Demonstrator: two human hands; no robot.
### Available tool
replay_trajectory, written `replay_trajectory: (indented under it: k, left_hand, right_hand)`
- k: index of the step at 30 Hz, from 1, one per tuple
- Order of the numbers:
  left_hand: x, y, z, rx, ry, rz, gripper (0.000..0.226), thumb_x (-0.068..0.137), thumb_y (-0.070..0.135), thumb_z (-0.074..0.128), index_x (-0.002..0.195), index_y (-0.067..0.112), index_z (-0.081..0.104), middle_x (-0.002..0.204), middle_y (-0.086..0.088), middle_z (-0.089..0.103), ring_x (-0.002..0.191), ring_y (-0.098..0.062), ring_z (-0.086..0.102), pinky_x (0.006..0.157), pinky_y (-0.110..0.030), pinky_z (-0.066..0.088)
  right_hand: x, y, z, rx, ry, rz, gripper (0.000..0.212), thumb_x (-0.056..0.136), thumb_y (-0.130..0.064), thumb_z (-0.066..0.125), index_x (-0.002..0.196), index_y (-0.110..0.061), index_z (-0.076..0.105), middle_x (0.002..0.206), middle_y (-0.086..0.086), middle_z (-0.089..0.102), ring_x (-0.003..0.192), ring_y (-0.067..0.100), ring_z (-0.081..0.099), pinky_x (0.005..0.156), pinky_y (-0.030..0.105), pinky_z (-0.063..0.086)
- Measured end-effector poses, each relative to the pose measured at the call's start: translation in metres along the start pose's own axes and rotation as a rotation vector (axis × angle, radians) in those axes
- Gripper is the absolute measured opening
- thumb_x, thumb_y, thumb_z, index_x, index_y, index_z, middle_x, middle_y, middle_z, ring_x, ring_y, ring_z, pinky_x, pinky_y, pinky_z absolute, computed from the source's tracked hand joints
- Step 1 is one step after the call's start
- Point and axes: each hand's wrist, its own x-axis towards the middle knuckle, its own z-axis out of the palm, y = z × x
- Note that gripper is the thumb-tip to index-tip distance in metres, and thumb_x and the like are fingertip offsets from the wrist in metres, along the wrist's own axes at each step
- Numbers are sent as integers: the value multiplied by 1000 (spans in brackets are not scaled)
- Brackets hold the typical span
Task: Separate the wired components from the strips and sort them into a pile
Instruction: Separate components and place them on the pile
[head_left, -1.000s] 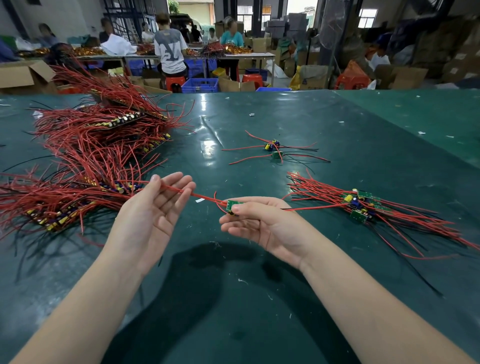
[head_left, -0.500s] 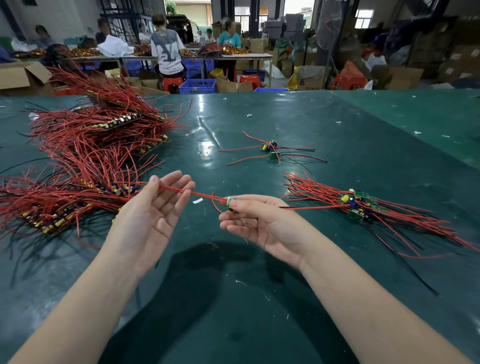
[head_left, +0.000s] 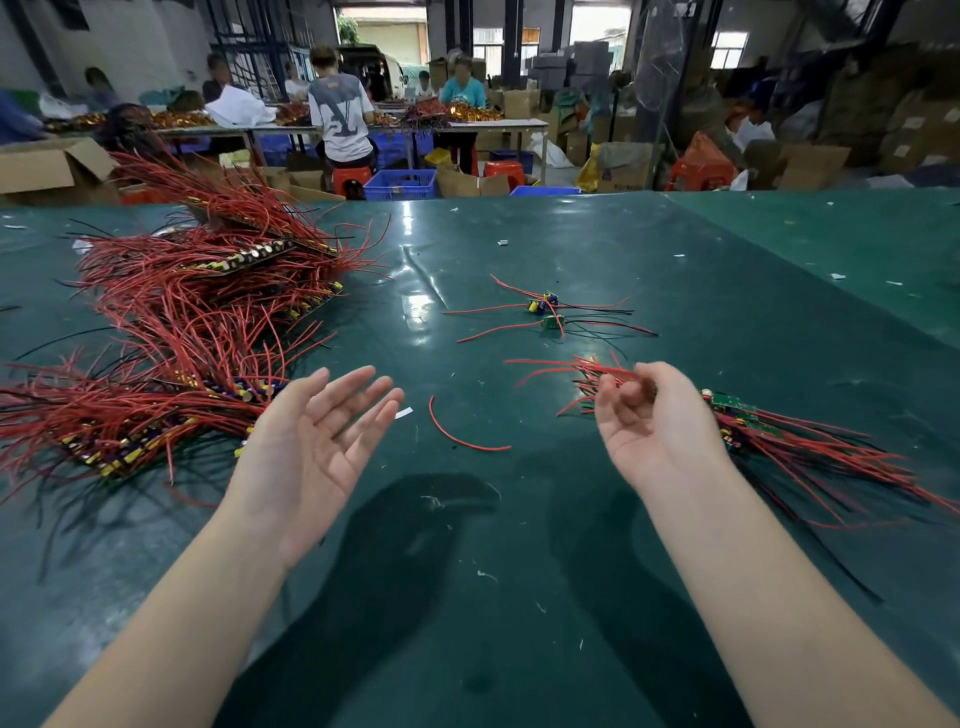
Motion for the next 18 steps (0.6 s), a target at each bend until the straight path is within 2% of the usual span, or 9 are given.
replay_trajectory:
  k: [4, 8, 11, 13, 15, 18]
  left_hand:
    - [1, 1, -1, -12, 4, 6, 35, 97, 23, 46, 113, -4, 60, 99, -15, 73, 96, -25, 71, 71, -23, 58]
    - [1, 2, -2, -18, 12, 19, 36, 98, 25, 44, 112, -4, 61, 98, -15, 73, 96, -25, 71, 73, -25, 59]
    - [1, 6, -3, -18, 26, 47, 41, 98, 32, 44, 110, -3, 62, 99, -14, 73, 96, -24, 71, 72, -24, 58]
    - [2, 9, -3, -24, 41, 72, 42, 98, 34, 44, 108, -2, 63, 97, -13, 73, 95, -23, 71, 71, -23, 58]
    - [2, 14, -4, -57, 67, 102, 41, 98, 33, 44, 105, -2, 63, 92, -12, 74, 91, -22, 72, 72, -23, 58]
    - [3, 22, -7, -91, 121, 168, 39, 99, 31, 44, 101, -2, 63, 85, -10, 73, 86, -20, 73, 74, -23, 58]
  right_hand:
    - [4, -10, -3, -8, 84, -71, 26, 95, -5, 41, 69, -7, 42, 57, 3, 41, 55, 16, 57, 42, 19, 50]
    - [3, -16, -5, -4, 144, -127, 22, 92, 2, 26, 80, -2, 43, 78, 8, 55, 68, 22, 65, 49, 25, 55]
    - [4, -17, -6, 13, 153, -179, 23, 93, 2, 20, 102, -1, 41, 95, 9, 63, 80, 27, 70, 54, 27, 57]
    - [5, -17, -7, 35, 134, -205, 30, 95, 1, 19, 119, -7, 35, 100, 9, 63, 89, 30, 70, 57, 28, 57]
    - [6, -16, -7, 48, 112, -202, 39, 96, -2, 18, 132, -5, 33, 108, 9, 61, 95, 30, 68, 58, 30, 57]
    - [5, -17, -8, 83, 95, -173, 47, 96, -3, 14, 140, -4, 30, 129, 13, 56, 106, 32, 64, 58, 32, 57]
